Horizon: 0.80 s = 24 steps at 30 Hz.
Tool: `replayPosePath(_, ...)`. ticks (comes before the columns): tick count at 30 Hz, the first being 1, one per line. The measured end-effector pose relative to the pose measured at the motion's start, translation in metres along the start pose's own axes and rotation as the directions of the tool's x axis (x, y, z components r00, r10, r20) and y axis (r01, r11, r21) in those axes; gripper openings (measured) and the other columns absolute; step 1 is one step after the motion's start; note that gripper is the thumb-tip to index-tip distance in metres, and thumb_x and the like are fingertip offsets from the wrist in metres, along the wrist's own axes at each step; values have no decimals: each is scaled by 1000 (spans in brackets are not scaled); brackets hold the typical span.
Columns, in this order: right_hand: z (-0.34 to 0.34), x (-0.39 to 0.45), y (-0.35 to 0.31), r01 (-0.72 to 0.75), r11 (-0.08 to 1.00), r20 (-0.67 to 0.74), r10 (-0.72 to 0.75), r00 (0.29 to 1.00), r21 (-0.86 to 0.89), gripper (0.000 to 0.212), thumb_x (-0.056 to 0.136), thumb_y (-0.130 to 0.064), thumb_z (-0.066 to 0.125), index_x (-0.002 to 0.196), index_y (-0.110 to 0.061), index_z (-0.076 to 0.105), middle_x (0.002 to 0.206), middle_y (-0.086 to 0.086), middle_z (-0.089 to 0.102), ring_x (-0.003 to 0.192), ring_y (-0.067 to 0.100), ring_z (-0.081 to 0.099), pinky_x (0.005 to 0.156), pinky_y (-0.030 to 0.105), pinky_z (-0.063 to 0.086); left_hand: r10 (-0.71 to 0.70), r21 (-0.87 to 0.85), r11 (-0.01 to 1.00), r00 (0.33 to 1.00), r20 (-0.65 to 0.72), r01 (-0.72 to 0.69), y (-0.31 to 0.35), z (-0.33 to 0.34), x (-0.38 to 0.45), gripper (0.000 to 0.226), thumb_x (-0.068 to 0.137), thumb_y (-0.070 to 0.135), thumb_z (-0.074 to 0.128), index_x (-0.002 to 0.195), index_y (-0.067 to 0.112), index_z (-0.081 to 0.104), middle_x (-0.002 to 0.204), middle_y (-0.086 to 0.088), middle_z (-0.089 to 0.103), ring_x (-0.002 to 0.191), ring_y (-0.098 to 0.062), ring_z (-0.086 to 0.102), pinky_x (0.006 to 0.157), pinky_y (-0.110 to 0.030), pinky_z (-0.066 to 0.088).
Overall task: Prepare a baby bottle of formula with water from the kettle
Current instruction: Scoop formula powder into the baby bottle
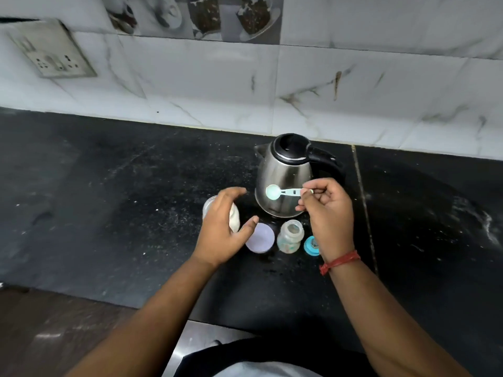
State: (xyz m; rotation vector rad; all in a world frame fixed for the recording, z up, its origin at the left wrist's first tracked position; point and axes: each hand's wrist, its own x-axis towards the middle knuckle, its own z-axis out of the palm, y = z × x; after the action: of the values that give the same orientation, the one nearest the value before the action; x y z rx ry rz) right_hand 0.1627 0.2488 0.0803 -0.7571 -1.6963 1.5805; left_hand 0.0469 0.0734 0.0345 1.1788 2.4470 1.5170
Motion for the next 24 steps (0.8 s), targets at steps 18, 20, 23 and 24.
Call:
replayPosePath(18,139,1,35,459,437,535,64,842,-774,12,91,-17,55,93,-25,64,95,-4,71,86,24,66,70,36,54,-300,47,953,917,263,298,-89,-43,-5,112,76,44,85,160,28,14,161,10,35,147,-12,34,122,-44,33)
replayPosePath(20,143,2,37,454,409,533,100,840,-792,13,92,-17,54,92,-26,64,92,-4,71,85,24,67,71,36,55,-282,38,958,919,276,283,-91,-43,-4,109,77,44,84,160,30,14,154,17,39,145,-12,38,122,-47,34)
replayPosePath(23,144,1,39,467,388,547,122,829,-795,9,94,-22,56,93,-27,64,93,-5,72,87,22,68,73,35,55,-247,32,968,925,287,248,-92,-44,-4,106,81,37,84,161,24,15,145,22,38,142,-7,39,123,-47,31)
replayPosePath(24,144,1,39,467,394,549,123,826,-791,9,94,-23,57,95,-27,65,95,-5,72,88,22,68,73,35,55,-238,31,970,927,288,240,-92,-44,-3,106,82,37,84,161,24,16,146,21,38,142,-6,39,123,-47,31)
